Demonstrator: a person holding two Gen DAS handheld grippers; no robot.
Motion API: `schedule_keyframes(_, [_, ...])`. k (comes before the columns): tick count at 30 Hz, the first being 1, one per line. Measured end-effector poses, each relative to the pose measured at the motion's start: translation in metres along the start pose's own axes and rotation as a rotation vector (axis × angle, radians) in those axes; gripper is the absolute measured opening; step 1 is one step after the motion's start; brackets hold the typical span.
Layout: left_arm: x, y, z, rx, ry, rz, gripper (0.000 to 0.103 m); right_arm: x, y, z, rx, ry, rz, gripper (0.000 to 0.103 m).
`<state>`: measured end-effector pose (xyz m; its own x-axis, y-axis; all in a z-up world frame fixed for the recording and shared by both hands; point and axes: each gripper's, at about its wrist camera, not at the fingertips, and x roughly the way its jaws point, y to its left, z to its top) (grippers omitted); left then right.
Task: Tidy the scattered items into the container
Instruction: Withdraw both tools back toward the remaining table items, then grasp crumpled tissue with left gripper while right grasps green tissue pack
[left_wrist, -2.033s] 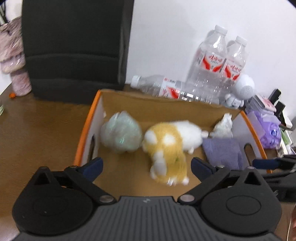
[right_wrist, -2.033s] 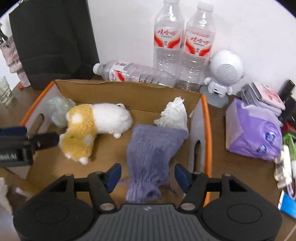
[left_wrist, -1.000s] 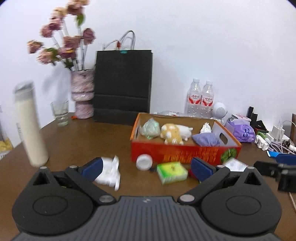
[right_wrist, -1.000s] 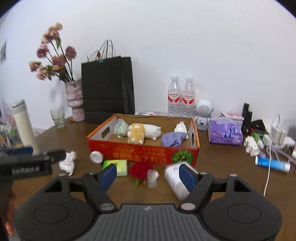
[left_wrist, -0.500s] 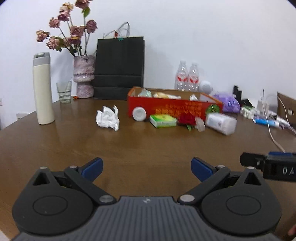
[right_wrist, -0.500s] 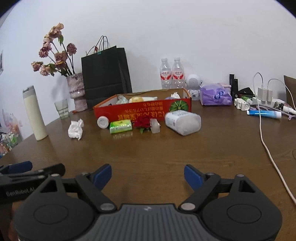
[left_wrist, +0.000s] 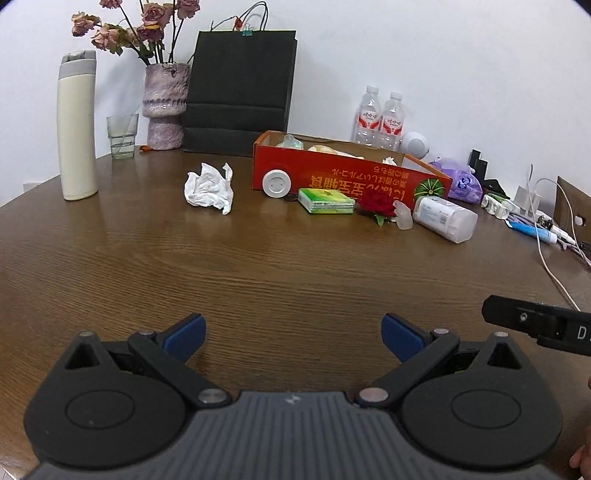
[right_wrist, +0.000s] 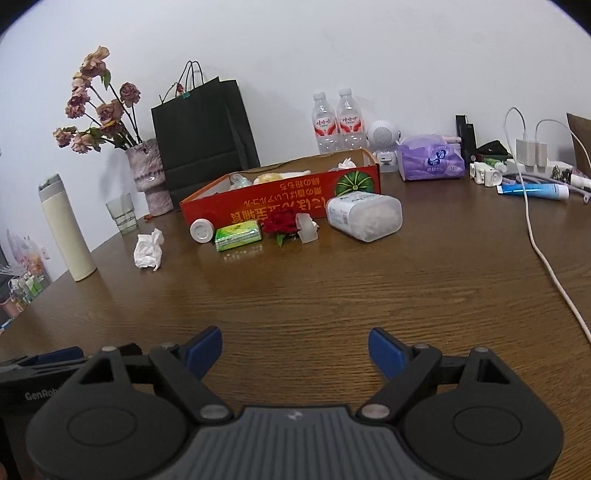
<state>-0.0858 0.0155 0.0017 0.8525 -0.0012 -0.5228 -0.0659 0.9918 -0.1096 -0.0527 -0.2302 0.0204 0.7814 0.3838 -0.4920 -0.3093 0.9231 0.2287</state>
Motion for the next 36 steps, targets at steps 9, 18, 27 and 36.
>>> schedule_keyframes(9, [0.008, 0.003, 0.003, -0.024, 0.048, -0.032, 0.103, 0.008, -0.003, 0.004, 0.027, 0.046, 0.0, 0.086])
schedule_keyframes(18, [0.024, 0.025, 0.06, 0.063, -0.049, -0.012, 0.103, 0.025, -0.001, 0.037, -0.085, 0.039, -0.051, 0.081])
schedule_keyframes(27, [0.107, 0.064, 0.128, 0.092, -0.037, 0.091, 0.1, 0.09, 0.007, 0.088, -0.189, 0.062, -0.023, 0.053])
schedule_keyframes(36, [0.168, 0.09, 0.145, 0.026, 0.047, 0.108, 0.062, 0.155, 0.016, 0.109, -0.201, 0.107, -0.021, 0.045])
